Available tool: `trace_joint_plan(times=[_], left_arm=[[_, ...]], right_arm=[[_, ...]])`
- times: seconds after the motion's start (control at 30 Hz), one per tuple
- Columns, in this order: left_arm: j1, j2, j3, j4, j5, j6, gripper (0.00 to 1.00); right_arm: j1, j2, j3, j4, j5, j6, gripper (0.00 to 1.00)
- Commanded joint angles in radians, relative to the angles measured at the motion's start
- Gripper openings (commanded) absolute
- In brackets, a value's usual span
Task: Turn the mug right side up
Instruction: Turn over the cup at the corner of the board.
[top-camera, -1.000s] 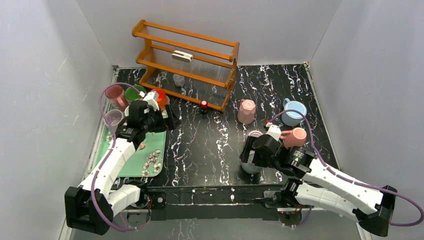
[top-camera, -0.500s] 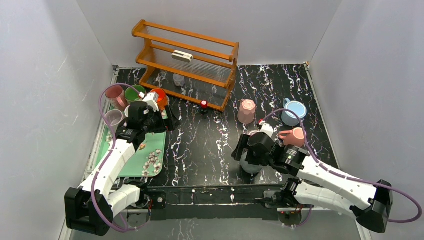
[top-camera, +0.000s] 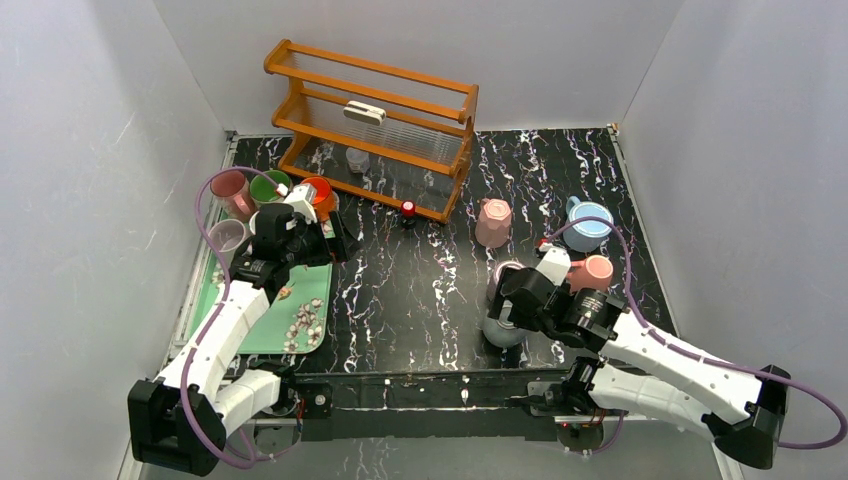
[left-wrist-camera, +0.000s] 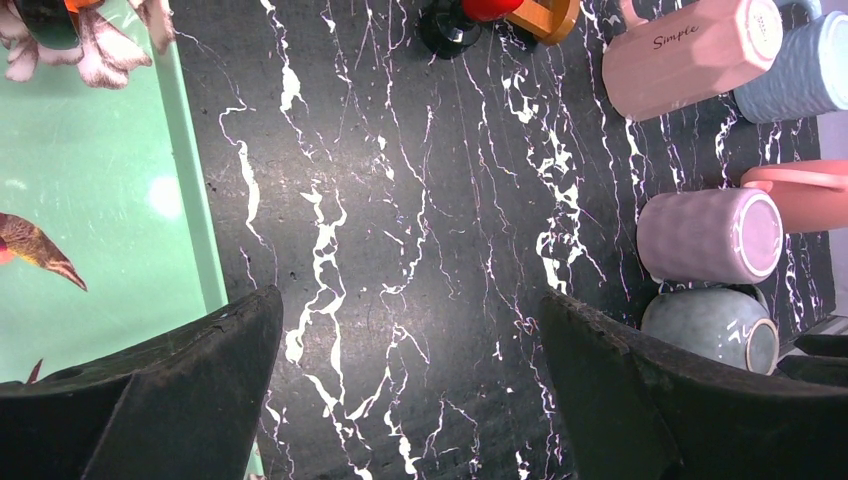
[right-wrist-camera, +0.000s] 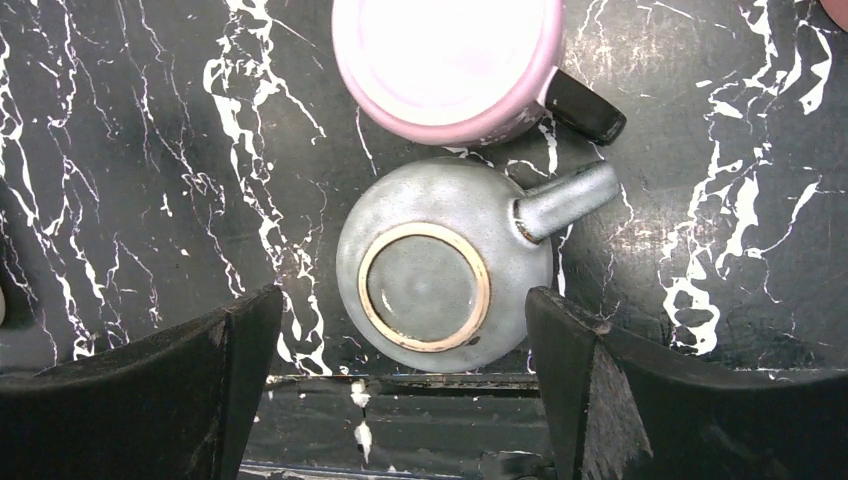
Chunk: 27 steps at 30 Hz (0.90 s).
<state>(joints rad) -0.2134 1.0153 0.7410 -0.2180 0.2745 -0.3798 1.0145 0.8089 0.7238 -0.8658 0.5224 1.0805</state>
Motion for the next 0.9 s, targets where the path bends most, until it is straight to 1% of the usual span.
trace_joint_plan(times=[0.0, 0.37, 0.53, 0.63, 0.73, 0.87], left_arm=[[-0.005, -0.038, -0.009, -0.019, 0.003, 0.019, 0.96], [-0.006, -0.032, -0.003, -0.024, -0.009, 0.020, 0.97], [-0.006, -0.038, -0.003, -0.024, -0.007, 0.024, 0.97], [-0.006, -0.037, -0.005, -0.026, -0.019, 0.025, 0.97], [-0.006, -0.038, -0.004, -0.034, -0.032, 0.029, 0.97], [-0.006, -0.039, -0.005, -0.036, -0.046, 0.031, 0.97]], right_arm=[[-0.004, -0.010, -0.022, -0.038, 0.027, 0.049, 0.99], [-0.004, 0.052, -0.070, 0.074, -0.039, 0.036, 0.99], [-0.004, 0.070, -0.059, 0.217, -0.177, -0.030, 0.99], [-0.004, 0.078, -0.072, 0.368, -0.274, -0.070, 0.99], [-0.005, 0.097, -0.104, 0.502, -0.303, -0.089, 0.99], [-0.004, 0.168, -0.076, 0.588, -0.341, -0.162, 0.99]])
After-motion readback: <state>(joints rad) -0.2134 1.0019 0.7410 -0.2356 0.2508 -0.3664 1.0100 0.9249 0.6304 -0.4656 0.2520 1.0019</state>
